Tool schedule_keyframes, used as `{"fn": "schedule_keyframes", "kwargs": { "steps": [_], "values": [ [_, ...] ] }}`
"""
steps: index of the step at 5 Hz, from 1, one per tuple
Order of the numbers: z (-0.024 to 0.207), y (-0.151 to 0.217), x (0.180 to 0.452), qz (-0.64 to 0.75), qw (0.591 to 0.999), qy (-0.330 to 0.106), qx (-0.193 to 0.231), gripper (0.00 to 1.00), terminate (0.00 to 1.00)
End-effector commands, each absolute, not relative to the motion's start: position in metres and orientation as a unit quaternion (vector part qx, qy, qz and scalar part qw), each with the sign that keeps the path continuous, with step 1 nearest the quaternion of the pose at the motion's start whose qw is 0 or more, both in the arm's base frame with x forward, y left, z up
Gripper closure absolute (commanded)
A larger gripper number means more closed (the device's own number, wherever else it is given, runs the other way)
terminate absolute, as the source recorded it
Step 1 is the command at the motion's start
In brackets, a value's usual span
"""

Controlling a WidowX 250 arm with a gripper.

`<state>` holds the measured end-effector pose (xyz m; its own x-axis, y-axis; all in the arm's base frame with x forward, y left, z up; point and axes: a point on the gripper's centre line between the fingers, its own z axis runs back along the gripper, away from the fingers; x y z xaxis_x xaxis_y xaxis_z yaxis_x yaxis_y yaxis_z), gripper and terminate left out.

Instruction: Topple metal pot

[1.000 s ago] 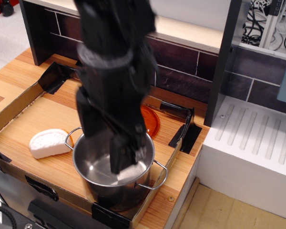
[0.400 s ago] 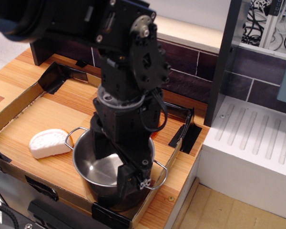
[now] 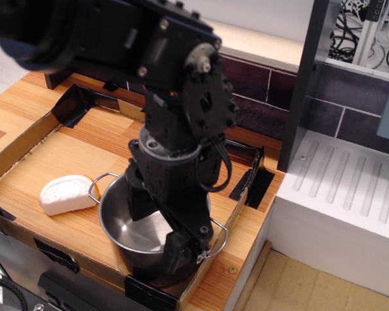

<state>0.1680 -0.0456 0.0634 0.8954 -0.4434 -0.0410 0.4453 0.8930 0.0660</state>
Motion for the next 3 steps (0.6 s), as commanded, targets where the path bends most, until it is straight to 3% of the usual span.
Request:
{"fn": "schedule_keyframes", "kwargs": {
  "steps": [1, 3],
  "values": [
    [0.0635, -0.0341, 0.1636, -0.225, 0.973, -0.001, 0.047, 1.0, 0.0],
    [0.0717, -0.0341, 0.1603, -0.219, 0.975, 0.009, 0.025, 1.0, 0.0]
  ]
}}
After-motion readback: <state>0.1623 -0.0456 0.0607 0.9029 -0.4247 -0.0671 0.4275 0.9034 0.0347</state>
